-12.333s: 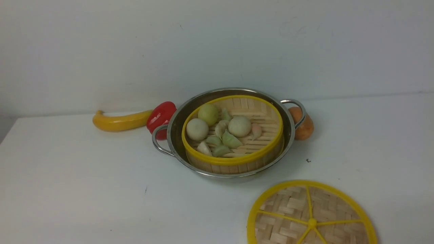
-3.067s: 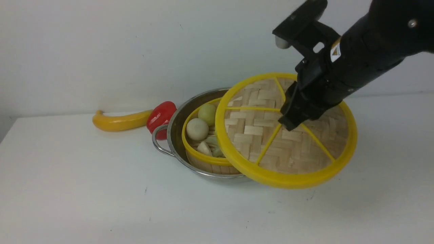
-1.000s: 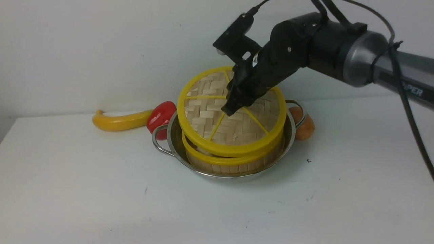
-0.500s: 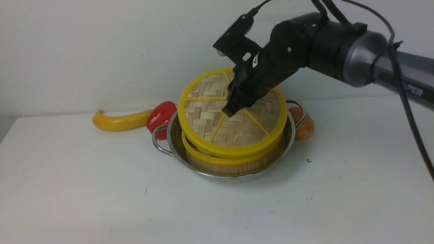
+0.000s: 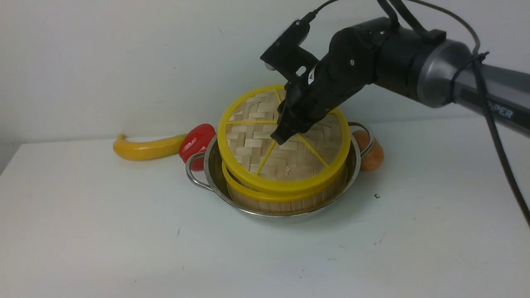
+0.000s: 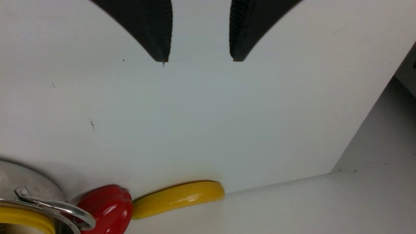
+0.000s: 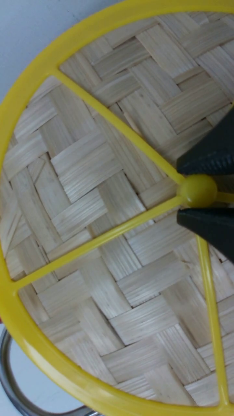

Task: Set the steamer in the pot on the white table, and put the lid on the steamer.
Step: 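Place the bamboo steamer lid onto the steamer basket in the pot with the right gripper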

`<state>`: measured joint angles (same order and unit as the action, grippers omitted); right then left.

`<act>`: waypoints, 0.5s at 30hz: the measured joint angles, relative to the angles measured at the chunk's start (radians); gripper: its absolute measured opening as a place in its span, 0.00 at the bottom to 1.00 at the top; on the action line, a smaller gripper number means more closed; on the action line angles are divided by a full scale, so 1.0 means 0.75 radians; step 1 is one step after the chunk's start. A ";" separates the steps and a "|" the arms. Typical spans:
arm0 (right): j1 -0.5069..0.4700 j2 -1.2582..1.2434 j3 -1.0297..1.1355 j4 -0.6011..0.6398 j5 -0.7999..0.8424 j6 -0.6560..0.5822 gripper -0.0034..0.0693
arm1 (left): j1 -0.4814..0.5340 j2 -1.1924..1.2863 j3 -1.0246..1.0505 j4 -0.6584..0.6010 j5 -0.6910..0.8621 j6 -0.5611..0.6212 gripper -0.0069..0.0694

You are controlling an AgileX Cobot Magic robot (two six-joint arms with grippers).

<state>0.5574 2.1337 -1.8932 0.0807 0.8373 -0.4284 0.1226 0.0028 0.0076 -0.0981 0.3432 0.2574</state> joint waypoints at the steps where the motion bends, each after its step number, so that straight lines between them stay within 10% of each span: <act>1: 0.000 0.005 0.000 0.003 0.000 0.000 0.24 | 0.000 0.000 0.000 0.000 0.000 0.000 0.41; 15: 0.000 0.017 0.000 0.025 -0.021 0.003 0.24 | 0.000 0.000 0.000 0.000 0.000 0.000 0.41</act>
<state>0.5574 2.1465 -1.8932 0.0991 0.8213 -0.4260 0.1226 0.0028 0.0076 -0.0981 0.3432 0.2574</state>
